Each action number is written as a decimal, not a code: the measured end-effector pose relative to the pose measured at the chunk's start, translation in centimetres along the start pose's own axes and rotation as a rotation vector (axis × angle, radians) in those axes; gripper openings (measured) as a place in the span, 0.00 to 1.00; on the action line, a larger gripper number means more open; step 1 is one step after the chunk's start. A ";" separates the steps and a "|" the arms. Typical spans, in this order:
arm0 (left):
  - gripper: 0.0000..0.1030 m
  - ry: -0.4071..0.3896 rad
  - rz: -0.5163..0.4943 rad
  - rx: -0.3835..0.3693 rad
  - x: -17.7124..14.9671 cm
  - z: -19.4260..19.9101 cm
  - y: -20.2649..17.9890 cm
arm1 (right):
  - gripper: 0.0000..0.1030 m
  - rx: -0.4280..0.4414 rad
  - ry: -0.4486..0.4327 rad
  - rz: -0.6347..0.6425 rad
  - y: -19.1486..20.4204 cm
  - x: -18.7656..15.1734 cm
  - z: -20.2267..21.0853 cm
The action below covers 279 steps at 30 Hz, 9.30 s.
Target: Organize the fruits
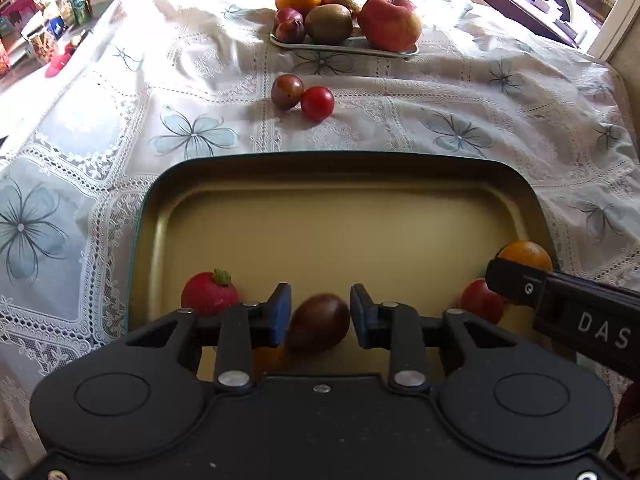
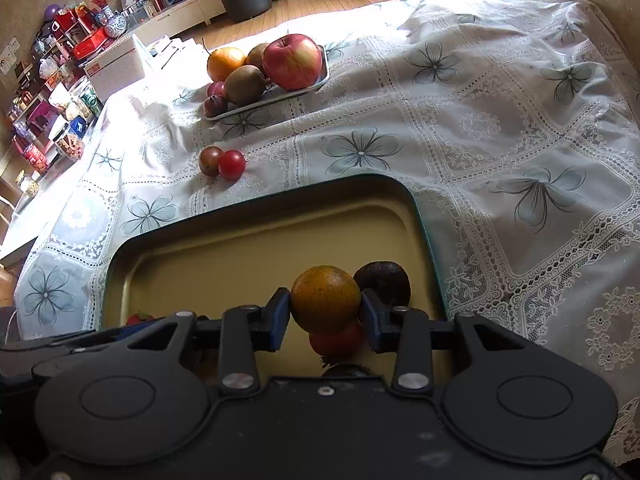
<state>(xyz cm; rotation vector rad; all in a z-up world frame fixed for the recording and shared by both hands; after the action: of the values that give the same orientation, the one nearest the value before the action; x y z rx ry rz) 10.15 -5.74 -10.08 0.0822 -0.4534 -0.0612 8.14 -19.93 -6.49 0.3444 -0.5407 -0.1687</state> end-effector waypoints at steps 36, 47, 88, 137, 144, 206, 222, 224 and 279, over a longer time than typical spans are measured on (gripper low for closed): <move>0.38 0.009 0.000 0.019 -0.8 0.0 0.2 | 0.40 -0.006 -0.002 0.007 0.3 -0.2 0.0; 0.37 0.011 0.005 0.016 -0.9 -0.1 0.5 | 0.40 -0.007 0.021 0.010 0.3 -0.4 -0.5; 0.38 0.034 0.056 0.055 13.5 -6.2 6.8 | 0.43 0.052 0.113 0.123 6.5 11.6 -11.4; 0.43 0.008 0.020 -0.029 16.7 -9.5 1.0 | 0.31 0.007 0.009 0.116 0.6 12.0 -9.8; 0.46 -0.018 -0.004 0.103 17.1 -11.4 0.7 | 0.31 0.016 0.010 0.092 -0.3 11.6 -9.7; 0.41 -0.033 -0.041 0.029 6.1 -0.7 1.1 | 0.32 0.098 -0.080 0.119 3.4 4.4 -0.3; 0.42 -0.051 -0.043 0.049 3.1 -1.0 0.8 | 0.34 0.029 -0.028 0.098 2.2 1.0 -2.4; 0.42 -0.048 -0.039 0.046 2.7 -0.9 1.0 | 0.34 0.045 -0.036 0.098 2.2 0.9 -2.0; 0.42 -0.078 0.071 0.135 -6.8 3.9 4.0 | 0.35 0.017 -0.102 0.198 1.1 -6.5 3.2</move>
<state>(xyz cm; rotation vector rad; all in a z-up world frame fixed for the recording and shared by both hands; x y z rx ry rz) 2.49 -1.47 -9.13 0.1972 -0.5373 0.0359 1.04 -18.22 -6.57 0.2983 -0.6737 0.0094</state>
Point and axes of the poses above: each gripper's, at about its wrist camera, not at the fingertips, and z roughly against the way its jaws point, y to its left, x to its top, the point moved 8 cm from there along -z, roughly the way its jaws point, and after that the axes turned 12 degrees about x, right-handed, at the moved point
